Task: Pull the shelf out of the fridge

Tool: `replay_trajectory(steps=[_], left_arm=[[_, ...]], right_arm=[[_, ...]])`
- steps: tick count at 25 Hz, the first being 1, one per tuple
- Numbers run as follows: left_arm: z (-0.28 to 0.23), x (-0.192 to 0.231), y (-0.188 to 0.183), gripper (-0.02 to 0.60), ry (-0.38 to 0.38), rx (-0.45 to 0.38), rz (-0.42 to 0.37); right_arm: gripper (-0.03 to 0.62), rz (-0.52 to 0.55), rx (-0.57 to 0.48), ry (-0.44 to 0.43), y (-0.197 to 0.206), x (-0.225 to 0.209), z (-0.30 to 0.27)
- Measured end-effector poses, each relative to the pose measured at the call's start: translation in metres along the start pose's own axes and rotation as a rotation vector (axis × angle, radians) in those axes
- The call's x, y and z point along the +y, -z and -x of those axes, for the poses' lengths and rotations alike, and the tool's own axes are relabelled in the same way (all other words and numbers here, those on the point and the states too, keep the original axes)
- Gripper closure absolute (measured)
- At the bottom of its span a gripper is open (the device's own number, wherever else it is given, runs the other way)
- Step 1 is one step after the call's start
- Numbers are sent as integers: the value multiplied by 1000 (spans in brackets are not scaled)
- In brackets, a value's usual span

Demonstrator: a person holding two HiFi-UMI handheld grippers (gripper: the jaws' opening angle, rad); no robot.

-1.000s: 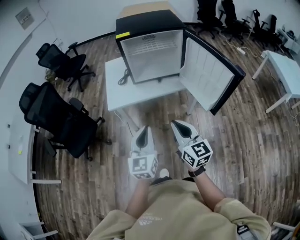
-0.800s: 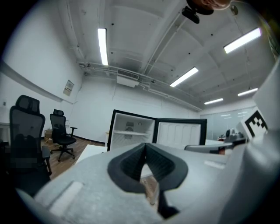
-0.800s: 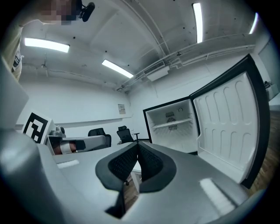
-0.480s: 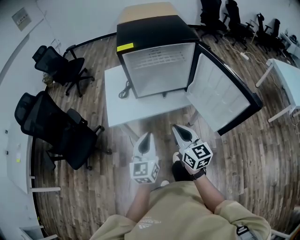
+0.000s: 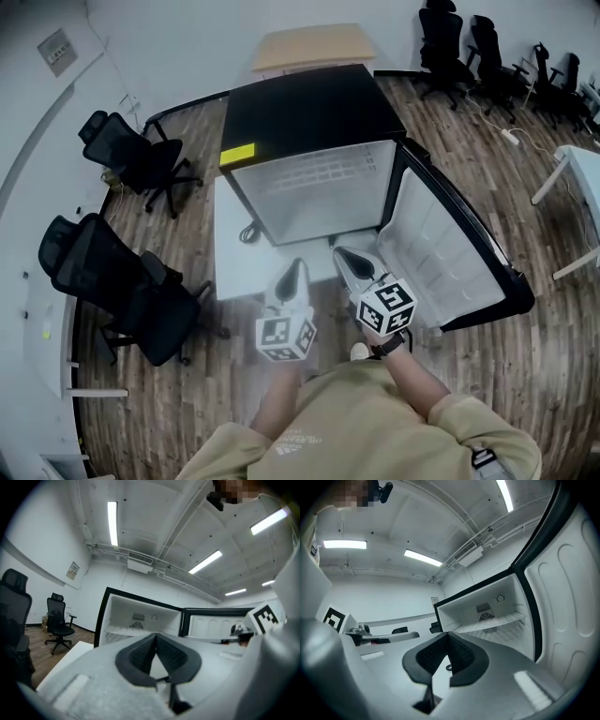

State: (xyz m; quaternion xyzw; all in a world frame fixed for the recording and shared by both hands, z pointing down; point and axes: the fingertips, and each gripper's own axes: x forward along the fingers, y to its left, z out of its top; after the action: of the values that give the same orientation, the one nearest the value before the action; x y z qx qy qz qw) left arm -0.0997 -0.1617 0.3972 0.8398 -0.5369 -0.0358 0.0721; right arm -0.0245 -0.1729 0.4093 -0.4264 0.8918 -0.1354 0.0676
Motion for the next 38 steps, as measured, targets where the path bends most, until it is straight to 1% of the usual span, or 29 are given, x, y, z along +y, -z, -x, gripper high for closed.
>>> replay_trajectory(steps=[4, 7, 9, 11, 13, 16, 18, 21, 23, 26, 31, 34, 36, 38], left_arm=[[-29, 4, 4, 580, -34, -6, 30], [-37, 10, 13, 580, -65, -3, 53], [-38, 16, 21, 580, -101, 21, 12], [-39, 24, 24, 580, -138, 38, -51], [-42, 32, 23, 580, -153, 40, -66], [-53, 43, 32, 580, -152, 54, -35], [-65, 51, 44, 580, -150, 67, 3], [-89, 57, 56, 580, -122, 85, 73], [-106, 61, 58, 580, -108, 90, 113], [-128, 68, 57, 580, -86, 102, 145], [-151, 82, 54, 580, -61, 114, 191], [-162, 85, 55, 580, -49, 121, 194], [-165, 87, 53, 580, -47, 113, 187], [-167, 88, 52, 580, -44, 110, 178]], right_arm=[[589, -26, -3, -17, 0, -25, -10], [589, -21, 1, -75, 9, -21, -23], [589, -32, -11, -87, 12, -18, -28], [589, -43, -43, -68, 11, -24, -29], [589, -72, -65, -38, 10, -38, -33], [589, -110, -51, -20, 18, -56, -44], [589, -121, -36, -20, 25, -64, -55], [589, -152, -28, -11, 29, -81, -72], [589, -179, -22, -6, 28, -93, -82], [589, -226, -26, 7, 24, -108, -97], [589, -346, -58, 18, 20, -126, -119], [589, -415, -79, 31, 21, -136, -126], [578, -513, -115, 22, 22, -142, -134], [524, -670, -163, 4, 22, -148, -143]])
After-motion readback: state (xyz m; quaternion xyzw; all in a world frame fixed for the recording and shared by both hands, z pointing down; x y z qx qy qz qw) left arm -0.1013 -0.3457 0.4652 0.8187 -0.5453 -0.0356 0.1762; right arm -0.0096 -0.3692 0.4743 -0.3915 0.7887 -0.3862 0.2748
